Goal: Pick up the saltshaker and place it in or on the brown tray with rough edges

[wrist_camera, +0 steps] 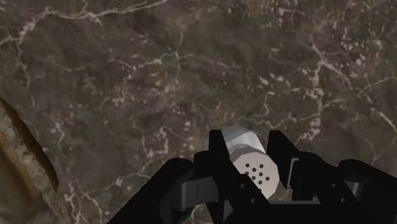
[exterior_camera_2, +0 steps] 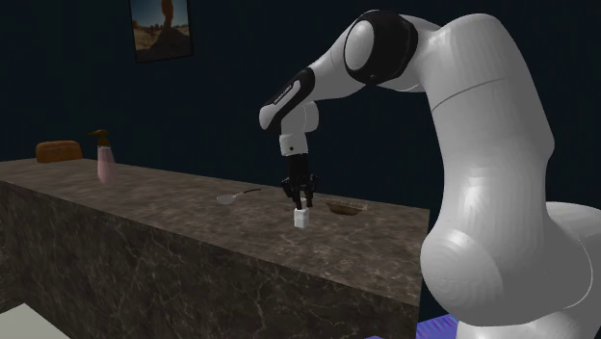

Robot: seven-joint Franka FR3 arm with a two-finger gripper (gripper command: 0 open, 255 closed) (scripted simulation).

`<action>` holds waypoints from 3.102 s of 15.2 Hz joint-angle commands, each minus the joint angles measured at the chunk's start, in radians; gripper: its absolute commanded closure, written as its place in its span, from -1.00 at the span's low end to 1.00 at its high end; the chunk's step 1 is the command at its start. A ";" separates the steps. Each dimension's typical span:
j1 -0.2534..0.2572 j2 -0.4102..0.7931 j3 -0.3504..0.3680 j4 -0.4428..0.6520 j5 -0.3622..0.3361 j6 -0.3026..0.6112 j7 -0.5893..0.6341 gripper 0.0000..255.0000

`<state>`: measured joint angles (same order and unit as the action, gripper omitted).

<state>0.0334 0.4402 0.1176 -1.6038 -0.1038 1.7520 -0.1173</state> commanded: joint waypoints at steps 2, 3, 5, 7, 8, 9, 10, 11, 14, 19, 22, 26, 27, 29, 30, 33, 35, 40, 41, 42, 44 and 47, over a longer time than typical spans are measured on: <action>0.000 0.000 0.000 0.000 0.000 0.000 0.000 1.00; 0.000 0.000 0.000 0.000 0.000 0.000 0.000 1.00; 0.000 -0.009 0.000 0.014 0.001 -0.023 -0.002 1.00; 0.000 -0.017 0.001 0.029 0.003 -0.046 -0.004 1.00; 0.000 -0.020 0.001 0.037 0.003 -0.058 -0.005 1.00; 0.000 -0.024 0.001 0.046 0.004 -0.069 -0.005 1.00; 0.000 -0.027 0.002 0.054 0.004 -0.081 -0.006 1.00; 0.000 -0.030 0.002 0.063 0.005 -0.093 -0.007 1.00; 0.001 -0.039 0.002 0.091 0.006 -0.130 -0.010 1.00; 0.002 -0.048 0.003 0.145 0.008 -0.192 -0.014 1.00; 0.003 -0.051 0.003 0.181 0.008 -0.231 -0.016 1.00; 0.005 -0.051 0.004 0.235 0.008 -0.285 -0.019 1.00; 0.005 -0.051 0.004 0.235 0.008 -0.285 -0.019 1.00; -0.019 -0.032 -0.010 0.276 0.000 -0.305 -0.060 1.00; -0.031 -0.021 -0.018 0.299 -0.004 -0.315 -0.080 1.00; -0.068 0.021 -0.038 0.383 -0.015 -0.352 -0.142 1.00; -0.091 0.057 -0.051 0.452 -0.022 -0.381 -0.183 1.00; -0.150 0.195 -0.081 0.707 -0.041 -0.486 -0.289 1.00; -0.170 0.290 -0.093 0.880 -0.048 -0.559 -0.334 1.00; -0.171 0.272 -0.092 0.834 -0.047 -0.532 -0.330 1.00; -0.174 0.246 -0.090 0.762 -0.045 -0.486 -0.324 1.00; -0.177 0.219 -0.088 0.676 -0.044 -0.428 -0.316 1.00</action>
<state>-0.1431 0.6639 0.0292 -0.9081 -0.1478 1.3084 -0.4349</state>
